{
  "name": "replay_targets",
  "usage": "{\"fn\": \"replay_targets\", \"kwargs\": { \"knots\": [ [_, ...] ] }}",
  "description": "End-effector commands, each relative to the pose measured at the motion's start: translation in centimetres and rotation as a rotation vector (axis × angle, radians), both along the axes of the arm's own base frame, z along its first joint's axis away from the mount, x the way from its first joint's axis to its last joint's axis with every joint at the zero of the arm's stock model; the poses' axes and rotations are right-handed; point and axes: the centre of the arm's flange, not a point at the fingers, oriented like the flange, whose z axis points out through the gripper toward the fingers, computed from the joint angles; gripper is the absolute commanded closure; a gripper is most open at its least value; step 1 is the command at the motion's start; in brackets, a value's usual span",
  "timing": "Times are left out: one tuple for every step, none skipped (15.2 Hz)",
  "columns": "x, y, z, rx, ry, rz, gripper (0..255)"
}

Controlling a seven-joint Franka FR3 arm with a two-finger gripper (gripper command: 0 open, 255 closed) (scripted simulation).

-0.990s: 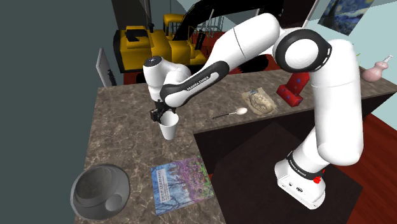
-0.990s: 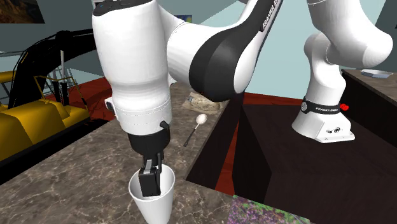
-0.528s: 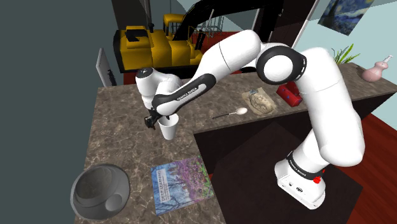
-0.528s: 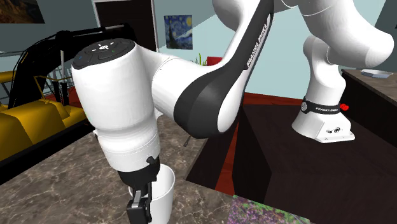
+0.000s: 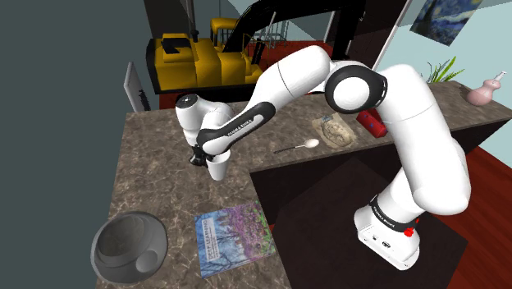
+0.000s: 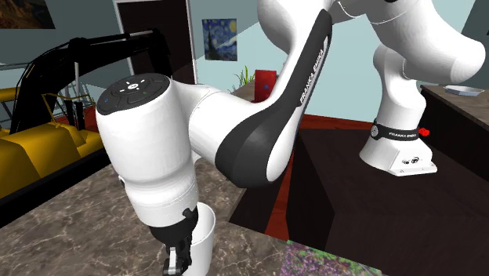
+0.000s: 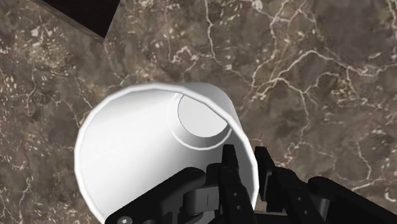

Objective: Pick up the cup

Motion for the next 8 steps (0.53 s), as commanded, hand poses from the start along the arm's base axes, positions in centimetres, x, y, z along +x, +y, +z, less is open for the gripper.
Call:
{"fn": "replay_targets", "kwargs": {
  "knots": [
    [0.0,0.0,-0.02,0.0,0.0,0.0,255],
    [0.0,0.0,-0.02,0.0,0.0,0.0,255],
    [0.0,-0.01,-0.02,0.0,0.0,0.0,255],
    [0.0,0.0,-0.01,0.0,0.0,0.0,255],
    [0.0,0.0,-0.01,0.0,0.0,0.0,255],
    [0.0,-0.01,-0.01,0.0,0.0,0.0,255],
    [0.01,-0.02,-0.08,0.0,0.0,0.0,255],
    [0.01,-0.02,0.45,0.0,0.0,0.0,255]
  ]
}}
